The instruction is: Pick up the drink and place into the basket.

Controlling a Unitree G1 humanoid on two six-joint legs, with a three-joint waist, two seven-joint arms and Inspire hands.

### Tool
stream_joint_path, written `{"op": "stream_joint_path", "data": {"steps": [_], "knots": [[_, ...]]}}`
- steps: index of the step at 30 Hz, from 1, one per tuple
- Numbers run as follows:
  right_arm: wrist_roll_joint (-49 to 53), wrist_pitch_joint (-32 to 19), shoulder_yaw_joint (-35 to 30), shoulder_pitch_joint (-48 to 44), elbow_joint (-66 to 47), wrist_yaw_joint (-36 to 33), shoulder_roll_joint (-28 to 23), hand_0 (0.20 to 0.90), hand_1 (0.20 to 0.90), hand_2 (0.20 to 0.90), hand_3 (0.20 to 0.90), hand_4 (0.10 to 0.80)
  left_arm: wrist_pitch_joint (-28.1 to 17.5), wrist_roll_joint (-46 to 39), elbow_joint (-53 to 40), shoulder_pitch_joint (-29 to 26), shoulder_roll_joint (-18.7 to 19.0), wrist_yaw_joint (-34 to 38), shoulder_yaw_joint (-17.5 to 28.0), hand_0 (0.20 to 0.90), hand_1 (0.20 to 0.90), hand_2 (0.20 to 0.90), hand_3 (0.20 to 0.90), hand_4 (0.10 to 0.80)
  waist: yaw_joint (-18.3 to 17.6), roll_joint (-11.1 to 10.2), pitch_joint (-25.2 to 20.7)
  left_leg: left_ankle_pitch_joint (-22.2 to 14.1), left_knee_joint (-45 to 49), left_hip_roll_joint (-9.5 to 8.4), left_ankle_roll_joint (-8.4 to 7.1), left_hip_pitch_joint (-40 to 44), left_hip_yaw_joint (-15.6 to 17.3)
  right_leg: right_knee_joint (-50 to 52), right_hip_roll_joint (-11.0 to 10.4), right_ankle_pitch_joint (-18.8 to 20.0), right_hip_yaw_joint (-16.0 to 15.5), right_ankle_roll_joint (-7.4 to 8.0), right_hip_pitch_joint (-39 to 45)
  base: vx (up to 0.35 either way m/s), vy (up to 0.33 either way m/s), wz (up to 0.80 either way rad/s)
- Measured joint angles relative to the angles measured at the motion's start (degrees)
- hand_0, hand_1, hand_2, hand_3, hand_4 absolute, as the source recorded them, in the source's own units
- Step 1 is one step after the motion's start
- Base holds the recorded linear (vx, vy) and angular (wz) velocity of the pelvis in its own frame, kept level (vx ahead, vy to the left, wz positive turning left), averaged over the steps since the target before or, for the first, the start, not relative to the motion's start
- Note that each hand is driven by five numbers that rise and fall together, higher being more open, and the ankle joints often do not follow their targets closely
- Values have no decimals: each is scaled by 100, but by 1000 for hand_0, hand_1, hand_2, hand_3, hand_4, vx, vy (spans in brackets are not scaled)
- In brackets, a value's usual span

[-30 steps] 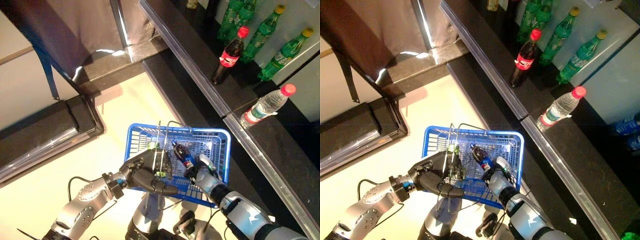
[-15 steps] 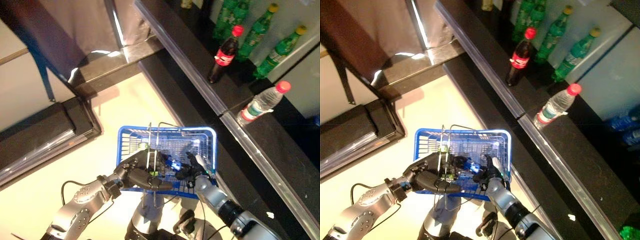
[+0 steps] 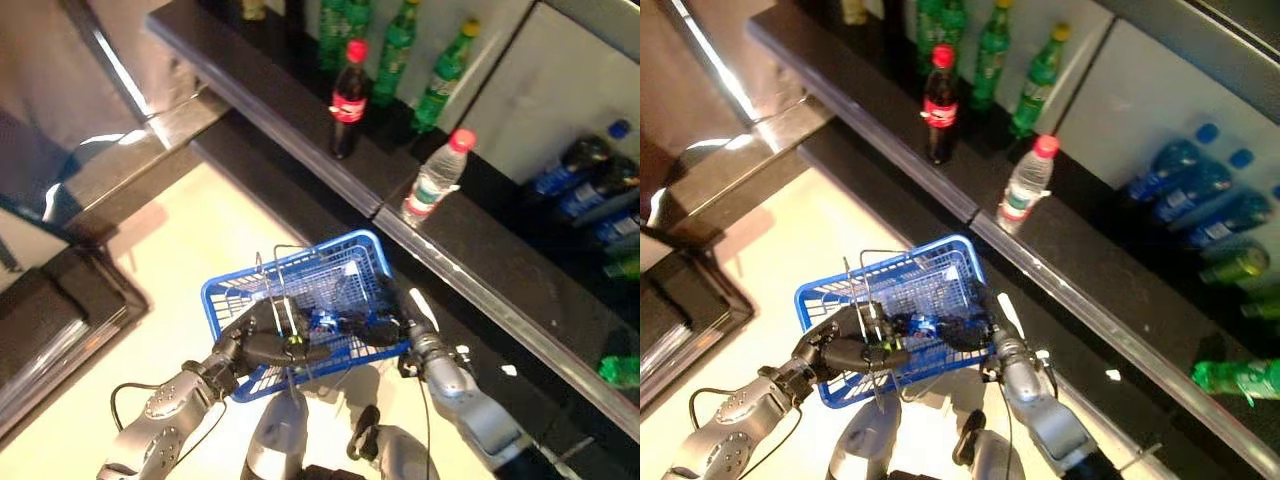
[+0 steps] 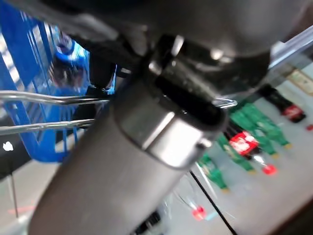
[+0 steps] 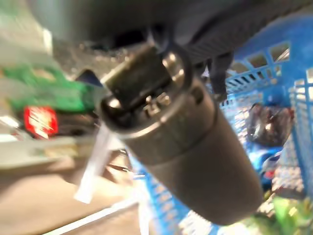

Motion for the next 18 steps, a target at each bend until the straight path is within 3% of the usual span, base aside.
{"op": "stream_joint_path", "data": {"steps": [3,6,10,18], "knots": [[697,-429,-506,314,-221,606,-136,900,900,900,900,800,-99,110,451,255,-110,184,37,300,300,300,200,100,-255,-108,-68,-11,-95,81,11,109,205,-194,73,131,183,-3,31,-31,26,-36],[1313,-751,-562,475,-227,1183,-206,900,900,900,900,800,-157,121,633,344,-254,441,125,300,300,300,200,100,-388,-185,-123,-20,-178,136,23,218,337,-345,119,224,323,-3,83,-31,18,-28],[2071,-1058,-550,542,-225,1808,-183,900,900,900,900,800,-565,199,940,334,-279,683,123,300,300,300,200,100,-552,-193,-160,-25,-204,159,34,240,450,-484,144,326,459,12,96,-22,21,-14],[2830,-1447,-701,1042,599,2020,552,900,900,900,900,800,-1020,315,2400,588,-787,1481,136,300,300,300,200,100,-910,-223,-850,-2,-639,212,104,609,943,-1108,183,636,836,77,281,-46,46,-30]]}}
